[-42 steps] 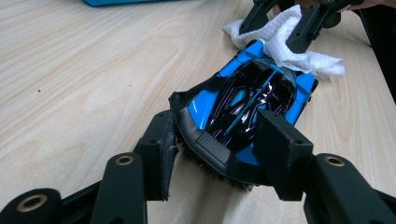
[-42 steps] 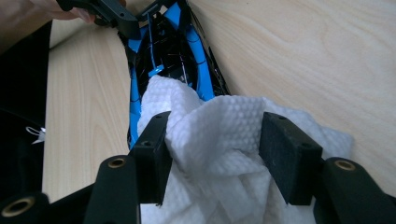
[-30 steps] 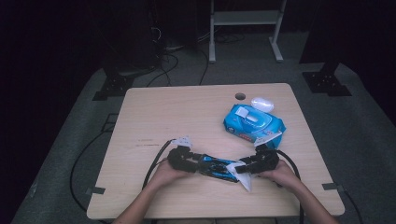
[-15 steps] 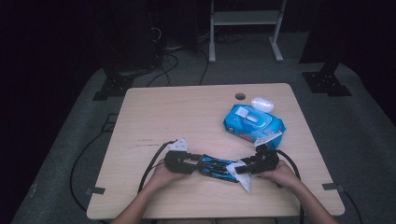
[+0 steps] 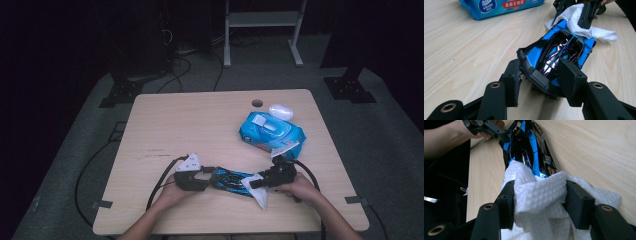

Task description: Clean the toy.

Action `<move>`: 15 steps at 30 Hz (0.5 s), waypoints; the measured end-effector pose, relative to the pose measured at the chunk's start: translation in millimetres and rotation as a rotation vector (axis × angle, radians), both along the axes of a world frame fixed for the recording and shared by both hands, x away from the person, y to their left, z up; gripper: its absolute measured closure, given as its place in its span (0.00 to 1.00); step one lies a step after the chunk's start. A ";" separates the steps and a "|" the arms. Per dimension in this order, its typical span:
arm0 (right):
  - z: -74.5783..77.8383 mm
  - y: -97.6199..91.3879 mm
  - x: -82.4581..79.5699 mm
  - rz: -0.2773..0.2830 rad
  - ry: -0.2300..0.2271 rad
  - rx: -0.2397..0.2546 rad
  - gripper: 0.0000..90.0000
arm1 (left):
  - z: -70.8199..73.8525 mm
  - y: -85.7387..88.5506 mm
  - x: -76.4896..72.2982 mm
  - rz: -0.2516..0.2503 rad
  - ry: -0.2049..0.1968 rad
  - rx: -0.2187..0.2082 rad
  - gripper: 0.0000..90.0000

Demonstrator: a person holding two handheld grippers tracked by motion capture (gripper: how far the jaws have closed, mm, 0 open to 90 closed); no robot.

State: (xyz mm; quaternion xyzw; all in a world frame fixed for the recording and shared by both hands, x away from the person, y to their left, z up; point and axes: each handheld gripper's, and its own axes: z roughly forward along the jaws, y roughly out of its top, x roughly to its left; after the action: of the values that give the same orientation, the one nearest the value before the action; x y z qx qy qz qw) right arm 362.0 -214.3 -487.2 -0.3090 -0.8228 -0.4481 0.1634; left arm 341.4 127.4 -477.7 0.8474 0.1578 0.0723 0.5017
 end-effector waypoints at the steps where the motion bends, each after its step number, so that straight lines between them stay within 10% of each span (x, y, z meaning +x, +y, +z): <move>1: -0.4 -0.1 0.2 0.002 0.012 0.004 0.52 | 0.0 0.2 -0.3 -0.005 -0.010 0.000 0.60; 10: -2.8 -0.2 1.0 0.016 0.020 0.037 0.55 | 0.0 -0.3 -1.3 -0.008 -0.025 0.004 0.57; 15: 2.8 4.4 -4.5 0.021 -0.037 0.019 0.56 | 1.4 -4.9 11.6 -0.001 0.102 0.027 0.33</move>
State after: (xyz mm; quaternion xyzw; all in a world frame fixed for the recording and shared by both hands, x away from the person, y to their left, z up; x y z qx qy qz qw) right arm 357.5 -209.9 -484.4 -0.2903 -0.8246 -0.4599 0.1560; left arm 353.0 122.5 -476.3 0.8569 0.1816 0.0311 0.4815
